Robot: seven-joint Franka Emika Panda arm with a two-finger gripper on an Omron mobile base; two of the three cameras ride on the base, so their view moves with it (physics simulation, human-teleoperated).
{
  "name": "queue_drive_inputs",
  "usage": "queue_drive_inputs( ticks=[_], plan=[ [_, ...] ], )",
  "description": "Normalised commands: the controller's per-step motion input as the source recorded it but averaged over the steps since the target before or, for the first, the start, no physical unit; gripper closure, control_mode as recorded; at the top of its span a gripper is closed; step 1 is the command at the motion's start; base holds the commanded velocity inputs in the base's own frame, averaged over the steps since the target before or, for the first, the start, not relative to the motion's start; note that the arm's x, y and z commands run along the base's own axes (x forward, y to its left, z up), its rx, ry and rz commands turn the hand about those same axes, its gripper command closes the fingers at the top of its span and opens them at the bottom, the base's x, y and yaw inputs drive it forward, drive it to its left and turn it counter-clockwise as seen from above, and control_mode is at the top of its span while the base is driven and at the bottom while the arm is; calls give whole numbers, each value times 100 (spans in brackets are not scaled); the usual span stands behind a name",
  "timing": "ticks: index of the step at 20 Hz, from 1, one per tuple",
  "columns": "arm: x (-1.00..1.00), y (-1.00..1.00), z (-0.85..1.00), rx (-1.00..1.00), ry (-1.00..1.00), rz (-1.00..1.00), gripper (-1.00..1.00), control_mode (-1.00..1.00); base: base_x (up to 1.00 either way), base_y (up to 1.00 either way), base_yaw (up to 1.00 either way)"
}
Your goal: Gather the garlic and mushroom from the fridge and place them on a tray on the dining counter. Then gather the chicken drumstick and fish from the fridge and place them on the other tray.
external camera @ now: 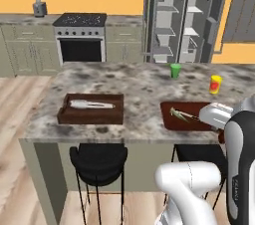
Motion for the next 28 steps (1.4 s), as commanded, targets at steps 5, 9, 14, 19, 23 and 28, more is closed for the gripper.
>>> queue_drive_inputs(
  ticks=[5,9,14,19,23,28],
  plan=[
    [0,0,0,0,0,0,100,100,88,3,-45],
    [50,-1,-1,0,3,-18,100,-100,46,0,-21],
    [91,-31,0,1,4,-20,100,-100,0,0,0],
    [58,-53,-11,3,2,-7,100,-100,0,0,0],
    [37,-60,-30,2,0,0,100,-100,0,0,0],
    [53,-24,-35,-2,2,0,100,-100,0,0,0]
  ],
)
